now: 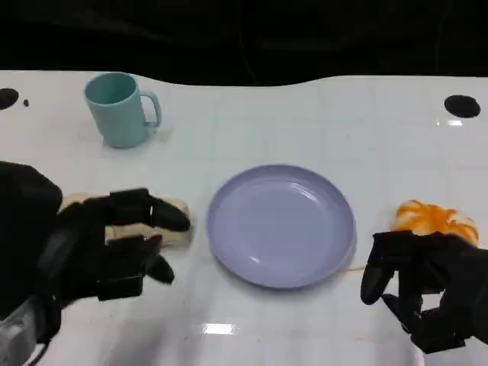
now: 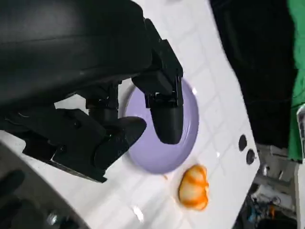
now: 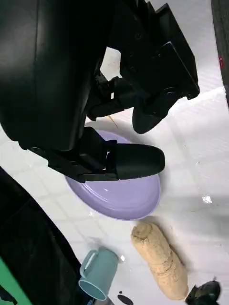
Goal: Grasp the towel on the left side of the plate with the left hand and place it into the plate.
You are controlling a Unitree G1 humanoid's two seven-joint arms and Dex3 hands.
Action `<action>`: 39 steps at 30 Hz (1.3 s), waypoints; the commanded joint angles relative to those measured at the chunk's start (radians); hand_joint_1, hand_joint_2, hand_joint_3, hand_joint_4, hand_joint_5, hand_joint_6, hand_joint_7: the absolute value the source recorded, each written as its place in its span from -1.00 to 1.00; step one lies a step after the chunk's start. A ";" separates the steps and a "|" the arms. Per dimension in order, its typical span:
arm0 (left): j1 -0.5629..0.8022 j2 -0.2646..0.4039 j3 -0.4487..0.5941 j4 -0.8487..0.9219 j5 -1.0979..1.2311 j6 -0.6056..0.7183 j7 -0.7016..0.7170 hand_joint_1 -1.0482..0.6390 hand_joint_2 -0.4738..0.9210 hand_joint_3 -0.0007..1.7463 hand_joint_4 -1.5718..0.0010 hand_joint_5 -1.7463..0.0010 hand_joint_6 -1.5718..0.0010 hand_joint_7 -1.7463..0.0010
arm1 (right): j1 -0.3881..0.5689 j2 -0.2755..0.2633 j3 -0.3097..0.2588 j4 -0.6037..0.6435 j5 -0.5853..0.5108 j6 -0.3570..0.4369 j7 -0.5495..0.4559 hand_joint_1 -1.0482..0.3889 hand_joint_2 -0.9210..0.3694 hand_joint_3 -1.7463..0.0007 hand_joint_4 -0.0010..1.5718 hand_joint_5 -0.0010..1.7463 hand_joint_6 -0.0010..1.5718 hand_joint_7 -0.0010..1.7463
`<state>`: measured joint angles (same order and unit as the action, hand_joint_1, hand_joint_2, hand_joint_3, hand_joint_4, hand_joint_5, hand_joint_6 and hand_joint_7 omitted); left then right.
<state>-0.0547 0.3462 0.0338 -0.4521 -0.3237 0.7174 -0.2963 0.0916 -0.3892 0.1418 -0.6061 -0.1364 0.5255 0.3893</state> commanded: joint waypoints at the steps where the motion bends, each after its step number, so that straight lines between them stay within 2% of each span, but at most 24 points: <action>1: 0.029 0.046 -0.034 0.058 0.102 -0.218 -0.045 -0.01 0.82 -0.41 0.36 -0.04 0.20 0.66 | -0.007 0.007 0.004 -0.013 -0.003 0.023 -0.014 0.48 -0.43 -0.27 -0.05 1.00 -0.11 0.68; 3: 0.027 0.056 -0.039 0.096 0.136 -0.309 -0.064 -0.03 0.93 -0.61 0.43 0.04 0.24 0.81 | -0.008 0.006 0.007 -0.016 -0.009 0.030 -0.017 0.48 -0.42 -0.27 -0.05 1.00 -0.11 0.67; 6: 0.018 0.076 -0.051 0.131 0.204 -0.407 -0.069 -0.10 0.99 -0.79 0.57 0.14 0.34 0.92 | -0.008 0.005 0.009 -0.016 -0.011 0.029 -0.020 0.48 -0.42 -0.26 -0.05 1.00 -0.11 0.67; 10: 0.004 0.110 -0.084 0.141 0.331 -0.473 -0.048 -0.19 1.00 -0.89 0.67 0.24 0.42 0.97 | -0.010 0.003 0.010 -0.018 -0.013 0.034 -0.020 0.48 -0.43 -0.26 -0.06 1.00 -0.11 0.65; 16: -0.056 0.179 -0.159 0.157 0.548 -0.458 -0.052 -0.29 0.99 -0.98 0.83 0.39 0.56 1.00 | -0.008 0.005 0.010 -0.007 -0.008 0.019 -0.019 0.49 -0.44 -0.26 -0.06 1.00 -0.11 0.65; 19: -0.095 0.213 -0.209 0.193 0.682 -0.501 -0.035 -0.33 0.96 -1.00 0.78 0.52 0.58 1.00 | -0.009 0.008 0.013 -0.008 -0.009 0.022 -0.022 0.49 -0.44 -0.26 -0.06 1.00 -0.10 0.65; 23: -0.154 0.230 -0.256 0.254 0.790 -0.524 -0.052 -0.34 0.96 -1.00 0.78 0.57 0.63 1.00 | -0.010 0.009 0.016 -0.011 -0.012 0.028 -0.024 0.48 -0.44 -0.26 -0.05 1.00 -0.10 0.65; 28: -0.261 0.244 -0.334 0.425 0.927 -0.598 -0.036 -0.39 0.95 -1.00 0.71 0.63 0.64 1.00 | -0.003 0.012 0.017 -0.016 -0.008 0.021 -0.029 0.49 -0.43 -0.26 -0.05 1.00 -0.10 0.65; 32: -0.333 0.235 -0.378 0.535 0.995 -0.602 -0.061 -0.41 0.97 -0.99 0.72 0.66 0.68 1.00 | -0.001 0.014 0.021 -0.028 -0.012 0.034 -0.034 0.48 -0.43 -0.26 -0.05 1.00 -0.09 0.65; 39: -0.446 0.196 -0.435 0.760 1.050 -0.641 -0.026 -0.39 0.96 -1.00 0.62 0.76 0.62 0.99 | 0.005 0.006 0.029 -0.035 -0.024 0.030 -0.036 0.46 -0.42 -0.25 -0.05 1.00 -0.10 0.64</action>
<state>-0.4584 0.5516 -0.3856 0.2287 0.7067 0.0938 -0.3436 0.0899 -0.3733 0.1723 -0.6234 -0.1541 0.5550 0.3567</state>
